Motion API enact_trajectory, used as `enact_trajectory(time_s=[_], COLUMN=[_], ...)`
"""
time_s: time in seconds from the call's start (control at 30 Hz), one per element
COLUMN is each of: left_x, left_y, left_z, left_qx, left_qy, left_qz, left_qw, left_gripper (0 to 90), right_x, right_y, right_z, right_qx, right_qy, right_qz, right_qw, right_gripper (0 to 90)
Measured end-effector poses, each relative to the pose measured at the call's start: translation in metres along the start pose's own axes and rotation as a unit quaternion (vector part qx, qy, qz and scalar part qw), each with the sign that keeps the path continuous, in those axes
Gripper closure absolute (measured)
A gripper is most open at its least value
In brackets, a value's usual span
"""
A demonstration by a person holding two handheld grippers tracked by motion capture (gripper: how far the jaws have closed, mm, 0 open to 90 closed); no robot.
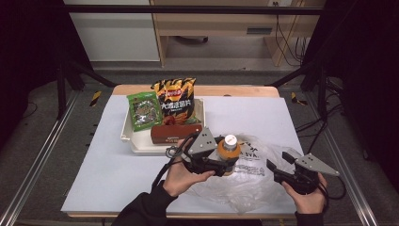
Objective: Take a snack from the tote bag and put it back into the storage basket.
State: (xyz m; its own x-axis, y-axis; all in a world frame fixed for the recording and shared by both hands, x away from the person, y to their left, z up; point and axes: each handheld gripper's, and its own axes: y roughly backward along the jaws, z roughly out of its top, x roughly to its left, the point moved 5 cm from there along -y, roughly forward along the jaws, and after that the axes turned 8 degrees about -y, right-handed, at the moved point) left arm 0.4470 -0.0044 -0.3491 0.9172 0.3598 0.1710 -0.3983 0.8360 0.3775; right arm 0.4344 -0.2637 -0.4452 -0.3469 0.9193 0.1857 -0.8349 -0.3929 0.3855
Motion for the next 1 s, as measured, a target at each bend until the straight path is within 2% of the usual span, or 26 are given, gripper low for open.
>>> enact_trajectory(time_s=[0.13,0.27,0.4,0.6,0.83,1.0], left_x=[0.005,0.011,0.019,0.035,0.055,0.071], left_y=[0.011,0.023,0.036,0.060,0.087,0.105], left_z=[0.006,0.009,0.009,0.004,-0.008,-0.021], left_qx=[-0.003,-0.005,-0.006,-0.006,-0.006,-0.002], left_qy=[0.003,0.000,0.005,0.013,0.030,0.048], left_qz=[0.000,0.009,0.018,0.043,0.078,0.109], left_qw=[1.0000,0.9999,0.9998,0.9990,0.9964,0.9929], left_gripper=[30.1,30.1,30.1,30.1,30.1,30.1], right_x=[0.000,0.001,0.003,0.007,0.006,0.006], right_y=[0.001,0.002,0.002,0.003,0.001,0.001], right_z=[0.001,0.002,0.003,0.006,0.004,0.004], right_qx=[-0.002,-0.002,-0.005,-0.008,-0.004,-0.003], right_qy=[0.000,0.002,0.003,0.004,0.003,0.003], right_qz=[0.001,0.002,0.003,0.004,0.002,0.003], right_qw=[1.0000,1.0000,1.0000,1.0000,1.0000,1.0000], right_gripper=[31.9,31.8,30.7,28.1,27.5,27.5])
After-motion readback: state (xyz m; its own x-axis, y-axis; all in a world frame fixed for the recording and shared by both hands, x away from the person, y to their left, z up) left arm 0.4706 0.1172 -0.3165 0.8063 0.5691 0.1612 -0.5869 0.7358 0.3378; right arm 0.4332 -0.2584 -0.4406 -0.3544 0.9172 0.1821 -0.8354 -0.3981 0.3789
